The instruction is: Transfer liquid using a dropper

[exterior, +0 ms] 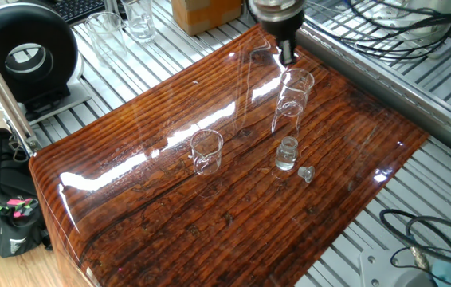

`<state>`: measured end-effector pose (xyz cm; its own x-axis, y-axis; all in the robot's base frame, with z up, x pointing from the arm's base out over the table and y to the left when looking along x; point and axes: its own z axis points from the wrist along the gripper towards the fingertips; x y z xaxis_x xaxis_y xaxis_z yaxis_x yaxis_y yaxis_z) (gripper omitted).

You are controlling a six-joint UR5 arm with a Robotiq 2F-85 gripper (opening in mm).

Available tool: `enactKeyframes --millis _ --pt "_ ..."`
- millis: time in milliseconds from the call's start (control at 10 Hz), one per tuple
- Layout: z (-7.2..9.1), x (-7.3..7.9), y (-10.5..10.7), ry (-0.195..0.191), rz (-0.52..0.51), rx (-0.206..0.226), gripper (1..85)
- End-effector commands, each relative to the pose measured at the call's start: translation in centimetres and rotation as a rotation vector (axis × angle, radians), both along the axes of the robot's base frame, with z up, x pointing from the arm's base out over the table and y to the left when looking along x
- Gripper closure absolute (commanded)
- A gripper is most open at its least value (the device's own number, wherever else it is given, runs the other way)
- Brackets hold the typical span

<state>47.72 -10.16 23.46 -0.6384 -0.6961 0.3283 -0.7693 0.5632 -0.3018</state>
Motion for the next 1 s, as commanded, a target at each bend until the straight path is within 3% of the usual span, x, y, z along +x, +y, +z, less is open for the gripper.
enactKeyframes --millis 0,300,500,600,900 --pt "0.9 1.3 -4.5 0.03 0.093 -0.114 83.7" --pt "-0.5 2.3 -5.9 0.086 0.16 -0.108 83.7" --pt "-1.2 1.5 -6.8 0.198 0.21 -0.118 83.7" --pt "-1.9 1.7 -7.2 0.219 0.237 -0.112 83.7" --pt "-2.3 2.0 -6.3 0.218 0.242 -0.088 83.7"
